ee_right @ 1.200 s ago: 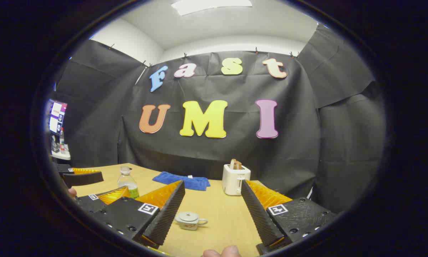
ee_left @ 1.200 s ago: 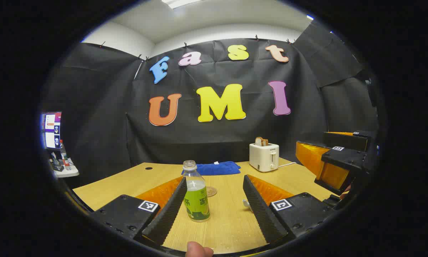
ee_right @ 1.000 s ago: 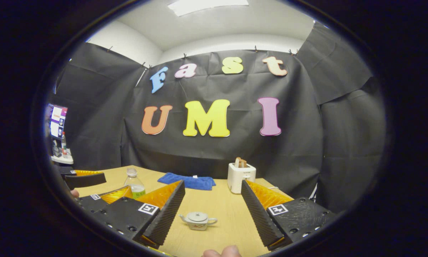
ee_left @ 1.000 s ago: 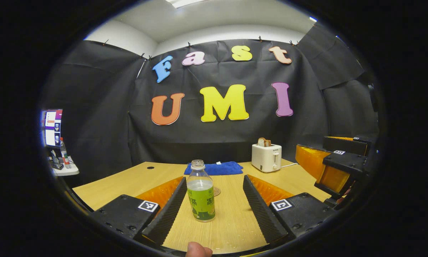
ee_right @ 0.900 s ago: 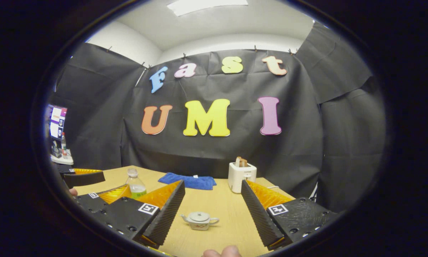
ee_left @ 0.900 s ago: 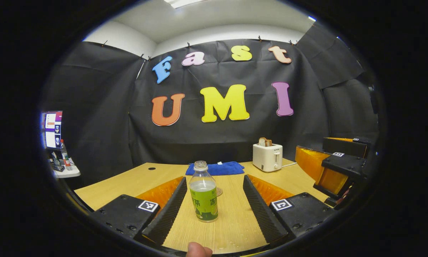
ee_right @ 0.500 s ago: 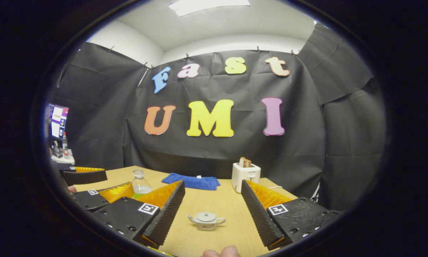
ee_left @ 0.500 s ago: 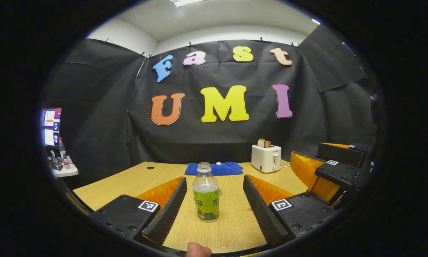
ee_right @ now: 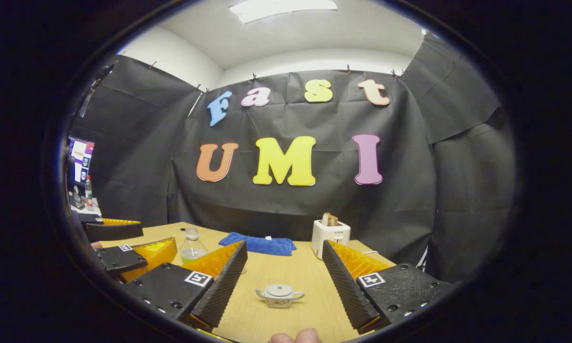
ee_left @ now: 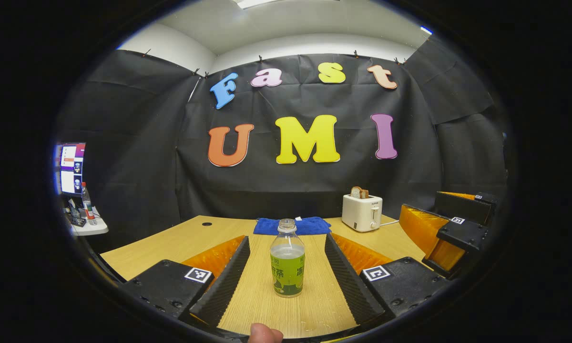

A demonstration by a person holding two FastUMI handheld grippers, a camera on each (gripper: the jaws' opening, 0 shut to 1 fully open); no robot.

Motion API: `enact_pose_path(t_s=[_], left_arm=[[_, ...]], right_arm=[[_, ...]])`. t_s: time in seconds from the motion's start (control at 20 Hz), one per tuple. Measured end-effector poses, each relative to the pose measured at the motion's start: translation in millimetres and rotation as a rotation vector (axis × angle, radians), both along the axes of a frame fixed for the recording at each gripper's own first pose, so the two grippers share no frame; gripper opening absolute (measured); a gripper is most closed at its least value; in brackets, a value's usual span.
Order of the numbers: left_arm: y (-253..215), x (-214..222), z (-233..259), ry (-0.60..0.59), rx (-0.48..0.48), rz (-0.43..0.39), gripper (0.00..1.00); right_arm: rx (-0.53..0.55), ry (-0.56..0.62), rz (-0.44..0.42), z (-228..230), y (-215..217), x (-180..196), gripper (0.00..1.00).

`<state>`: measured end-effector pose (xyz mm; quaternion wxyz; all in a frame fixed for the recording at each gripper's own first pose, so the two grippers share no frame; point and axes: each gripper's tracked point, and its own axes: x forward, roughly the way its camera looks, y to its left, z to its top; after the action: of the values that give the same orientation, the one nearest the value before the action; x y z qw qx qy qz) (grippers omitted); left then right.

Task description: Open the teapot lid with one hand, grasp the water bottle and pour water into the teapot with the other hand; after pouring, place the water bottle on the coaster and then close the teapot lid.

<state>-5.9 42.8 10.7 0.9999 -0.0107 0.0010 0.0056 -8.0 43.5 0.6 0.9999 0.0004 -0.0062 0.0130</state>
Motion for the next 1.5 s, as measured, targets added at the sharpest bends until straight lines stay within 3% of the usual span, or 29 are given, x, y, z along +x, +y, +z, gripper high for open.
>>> enact_pose_path(t_s=[0.7, 1.5], left_arm=[[9.2, 5.2, -9.9, 0.024, 0.013, 0.014, 0.99], [32.4, 8.2, -16.6, 0.056, 0.005, 0.050, 0.99]], right_arm=[[0.012, 0.047, 0.027, -20.9, 4.3, 13.1, 0.95], [-0.005, 0.287, -0.013, -130.2, 0.8, 83.1, 0.95]])
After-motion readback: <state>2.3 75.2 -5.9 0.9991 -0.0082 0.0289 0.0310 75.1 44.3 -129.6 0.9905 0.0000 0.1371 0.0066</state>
